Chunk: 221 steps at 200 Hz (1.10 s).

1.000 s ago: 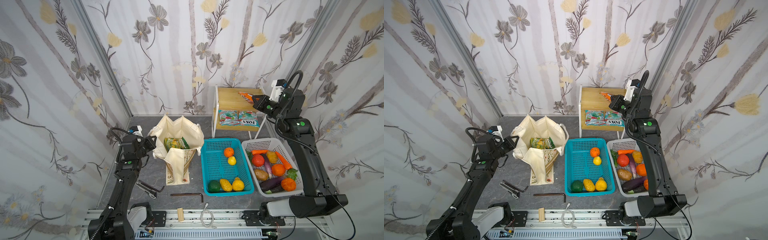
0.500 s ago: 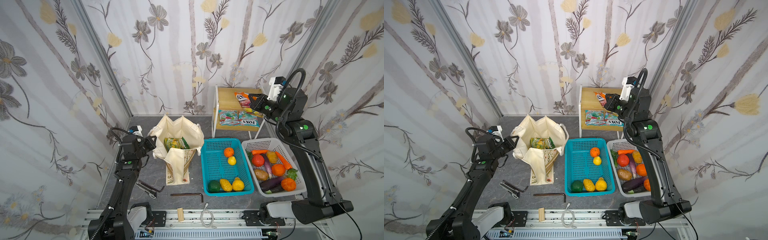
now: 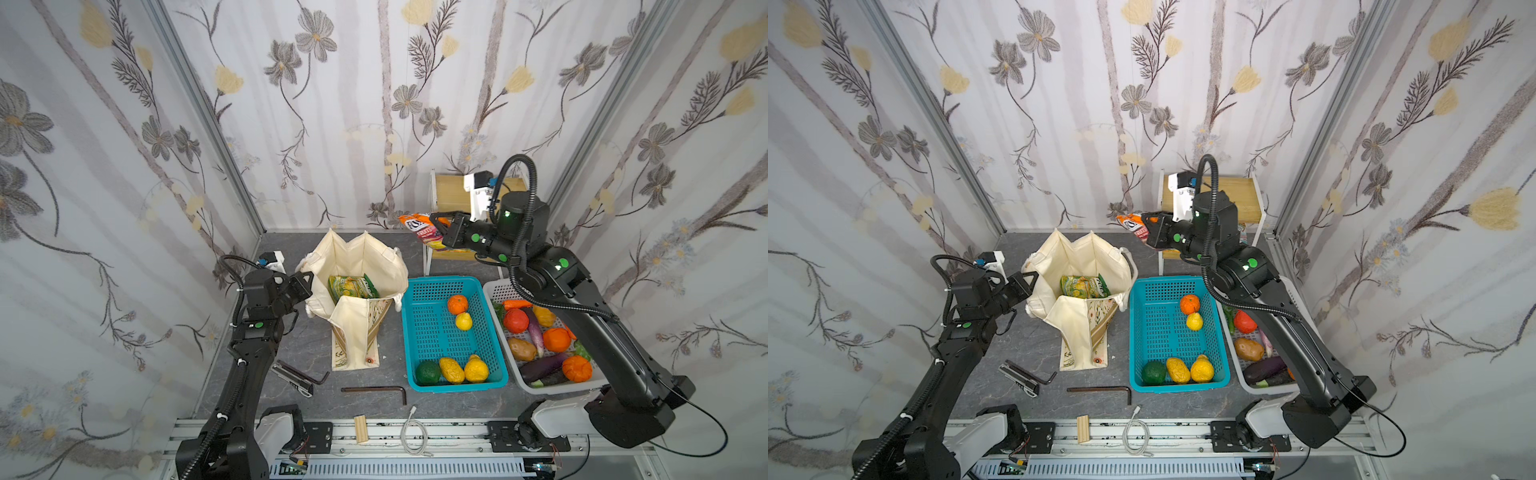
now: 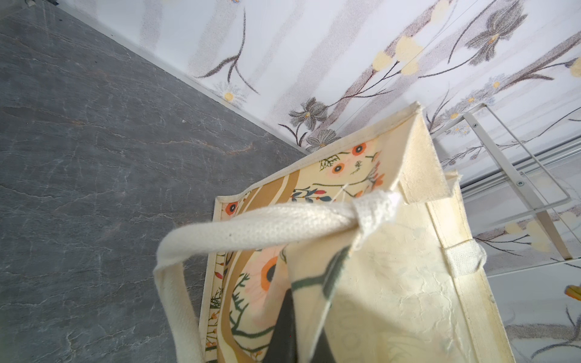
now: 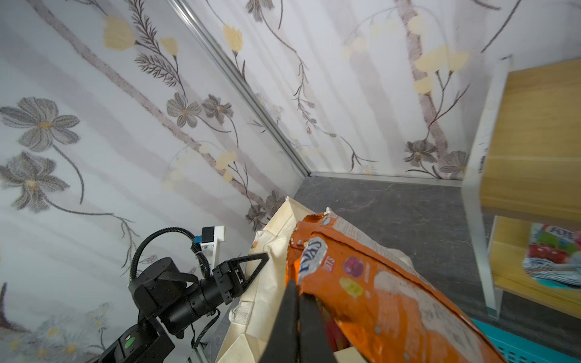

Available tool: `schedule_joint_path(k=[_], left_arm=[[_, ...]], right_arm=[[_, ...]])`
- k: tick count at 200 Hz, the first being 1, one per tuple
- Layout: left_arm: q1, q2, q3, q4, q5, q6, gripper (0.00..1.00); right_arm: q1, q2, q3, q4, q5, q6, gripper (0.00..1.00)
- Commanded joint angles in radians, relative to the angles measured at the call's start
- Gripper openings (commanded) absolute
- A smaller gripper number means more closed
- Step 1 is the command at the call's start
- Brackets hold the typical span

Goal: Place the food into the grocery bag and tie it
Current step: 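Carry the orange Fox's candy bag with the right gripper over the tote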

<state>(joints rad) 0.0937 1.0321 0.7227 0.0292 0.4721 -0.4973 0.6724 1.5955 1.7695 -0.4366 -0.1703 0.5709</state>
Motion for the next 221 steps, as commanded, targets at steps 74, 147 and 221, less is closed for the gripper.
schedule_joint_path(k=[74,147,221], left_arm=[[-0.002,-0.003,0.001,-0.003,0.023,0.001,0.0],[-0.003,-0.008,0.0,-0.003,0.02,0.003,0.0],[-0.003,-0.013,0.0,-0.003,0.019,0.001,0.0]], right_arm=[[0.141,0.395,0.174,0.147,-0.257,0.044,0.0],[0.141,0.565,0.201,0.013,-0.31,-0.069,0.0],[0.205,0.55,0.094,-0.159,-0.025,-0.181,0.0]])
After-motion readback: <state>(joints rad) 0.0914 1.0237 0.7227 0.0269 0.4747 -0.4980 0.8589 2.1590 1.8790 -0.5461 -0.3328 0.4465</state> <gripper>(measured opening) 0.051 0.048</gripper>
